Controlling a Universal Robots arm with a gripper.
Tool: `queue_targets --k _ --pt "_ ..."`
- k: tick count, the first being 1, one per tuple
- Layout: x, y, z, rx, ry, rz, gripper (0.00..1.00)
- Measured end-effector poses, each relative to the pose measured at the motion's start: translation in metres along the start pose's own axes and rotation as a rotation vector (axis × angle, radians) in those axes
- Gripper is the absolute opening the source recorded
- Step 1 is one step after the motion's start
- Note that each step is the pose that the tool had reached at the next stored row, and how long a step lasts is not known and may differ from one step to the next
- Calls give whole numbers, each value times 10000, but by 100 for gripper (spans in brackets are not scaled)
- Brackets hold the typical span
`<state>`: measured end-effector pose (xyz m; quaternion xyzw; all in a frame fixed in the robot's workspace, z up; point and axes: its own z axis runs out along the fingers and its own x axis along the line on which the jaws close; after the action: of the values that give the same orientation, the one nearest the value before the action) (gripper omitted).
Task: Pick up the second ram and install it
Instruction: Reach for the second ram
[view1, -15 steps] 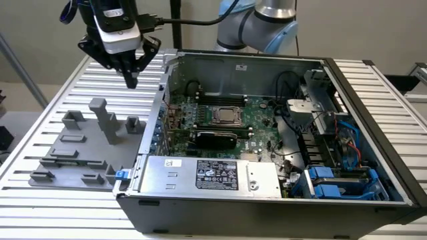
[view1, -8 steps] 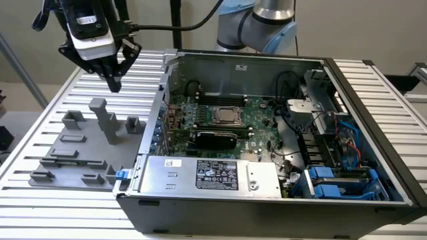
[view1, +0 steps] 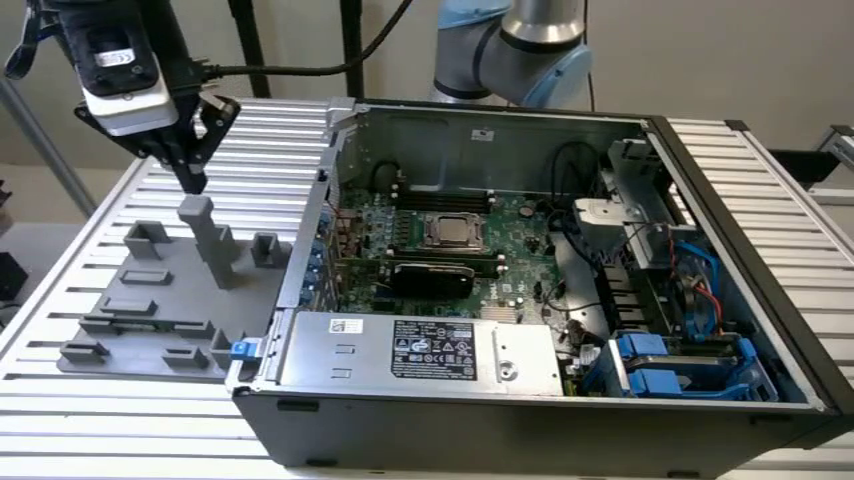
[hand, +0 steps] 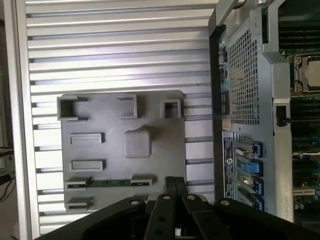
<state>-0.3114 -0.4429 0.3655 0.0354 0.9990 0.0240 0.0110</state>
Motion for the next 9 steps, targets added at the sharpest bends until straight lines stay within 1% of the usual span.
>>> queue_targets --k 9 --pt "411 -62 115 0 0 0 0"
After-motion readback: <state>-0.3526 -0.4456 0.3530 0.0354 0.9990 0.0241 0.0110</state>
